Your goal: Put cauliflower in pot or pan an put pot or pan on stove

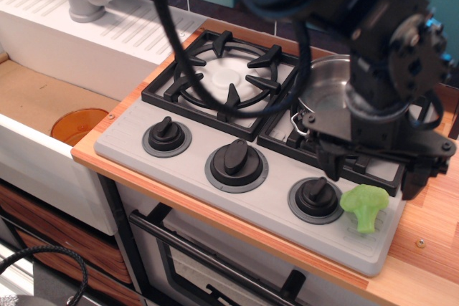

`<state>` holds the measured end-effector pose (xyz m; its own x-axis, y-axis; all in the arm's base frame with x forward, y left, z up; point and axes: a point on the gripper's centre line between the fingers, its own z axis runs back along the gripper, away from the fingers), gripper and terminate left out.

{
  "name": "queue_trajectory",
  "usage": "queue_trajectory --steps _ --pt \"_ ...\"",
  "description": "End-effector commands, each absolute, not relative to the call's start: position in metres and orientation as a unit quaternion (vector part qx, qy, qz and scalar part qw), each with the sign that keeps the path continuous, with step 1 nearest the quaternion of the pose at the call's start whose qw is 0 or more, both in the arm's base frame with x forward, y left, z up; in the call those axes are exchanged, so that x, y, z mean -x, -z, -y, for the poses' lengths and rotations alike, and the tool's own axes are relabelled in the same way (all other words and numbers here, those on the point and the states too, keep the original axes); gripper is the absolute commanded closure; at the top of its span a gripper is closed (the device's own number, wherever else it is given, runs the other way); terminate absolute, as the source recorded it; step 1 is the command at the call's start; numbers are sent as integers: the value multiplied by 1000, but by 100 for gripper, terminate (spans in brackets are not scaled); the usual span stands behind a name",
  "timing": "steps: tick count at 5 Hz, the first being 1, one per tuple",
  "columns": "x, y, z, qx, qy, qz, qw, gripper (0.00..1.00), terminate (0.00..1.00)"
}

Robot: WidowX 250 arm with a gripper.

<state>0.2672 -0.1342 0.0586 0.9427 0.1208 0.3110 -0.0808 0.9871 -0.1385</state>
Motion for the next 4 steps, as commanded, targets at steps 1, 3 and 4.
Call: queue_trajectory --steps 1,3,4 --pt "-270 -52 142 62 -50 198 977 0 0" --pt "-270 -41 150 53 -52 218 973 0 0" --pt "-269 -40 154 52 -51 221 973 0 0"
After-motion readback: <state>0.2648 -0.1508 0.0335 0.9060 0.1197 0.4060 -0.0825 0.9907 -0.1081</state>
